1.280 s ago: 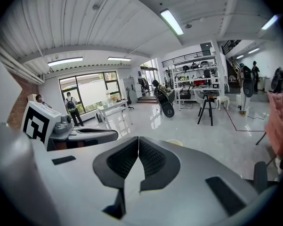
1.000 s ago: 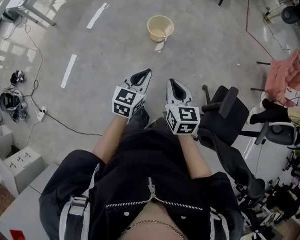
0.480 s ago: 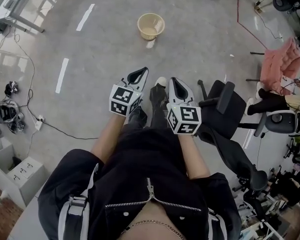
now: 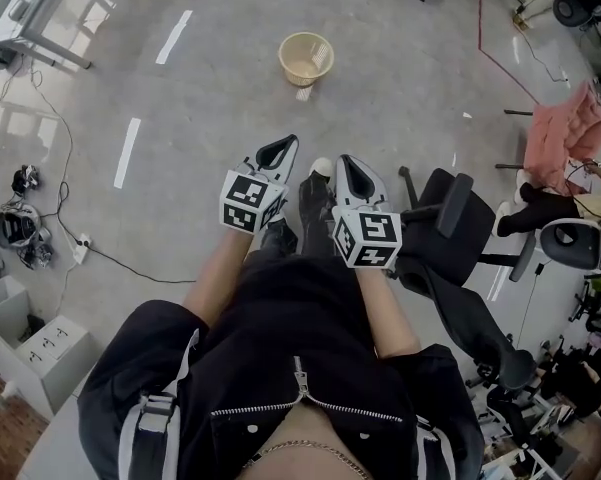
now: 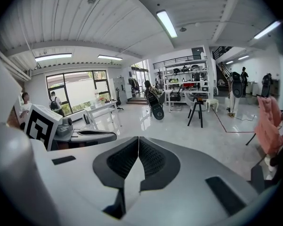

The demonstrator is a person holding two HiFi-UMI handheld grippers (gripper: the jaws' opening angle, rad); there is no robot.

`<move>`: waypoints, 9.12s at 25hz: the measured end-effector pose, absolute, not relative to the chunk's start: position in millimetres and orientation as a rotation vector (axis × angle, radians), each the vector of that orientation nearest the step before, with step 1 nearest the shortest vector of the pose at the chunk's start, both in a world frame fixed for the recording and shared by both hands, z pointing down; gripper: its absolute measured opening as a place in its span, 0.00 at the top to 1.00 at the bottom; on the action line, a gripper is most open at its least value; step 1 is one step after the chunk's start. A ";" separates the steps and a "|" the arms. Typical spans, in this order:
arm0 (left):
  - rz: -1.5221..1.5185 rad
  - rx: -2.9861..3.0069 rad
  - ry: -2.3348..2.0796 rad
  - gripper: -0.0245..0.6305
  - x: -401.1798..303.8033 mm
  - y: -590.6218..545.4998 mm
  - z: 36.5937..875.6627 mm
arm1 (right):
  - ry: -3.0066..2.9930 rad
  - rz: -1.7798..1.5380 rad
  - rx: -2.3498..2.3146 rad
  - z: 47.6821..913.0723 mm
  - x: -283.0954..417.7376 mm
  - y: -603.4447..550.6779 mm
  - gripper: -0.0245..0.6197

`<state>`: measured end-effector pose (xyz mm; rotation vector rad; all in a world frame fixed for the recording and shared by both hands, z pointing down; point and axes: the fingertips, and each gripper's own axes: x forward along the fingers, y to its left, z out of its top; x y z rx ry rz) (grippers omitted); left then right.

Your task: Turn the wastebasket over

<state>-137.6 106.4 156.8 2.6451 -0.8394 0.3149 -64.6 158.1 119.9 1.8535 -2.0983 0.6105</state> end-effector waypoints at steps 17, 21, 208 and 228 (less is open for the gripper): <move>0.368 2.629 -0.891 0.96 -130.9 51.3 166.2 | -2.167 0.650 1.797 129.8 -61.0 94.5 0.95; 0.378 2.622 -0.904 0.96 -118.1 29.8 166.7 | -2.177 0.662 1.786 132.0 -47.9 72.4 0.95; 0.685 2.684 -0.614 0.54 72.5 -358.7 891.6 | -1.975 0.780 1.805 835.0 218.1 -359.0 0.89; 0.571 2.587 -0.726 0.64 19.1 -359.8 894.8 | -2.033 0.740 1.602 884.5 96.2 -343.8 0.89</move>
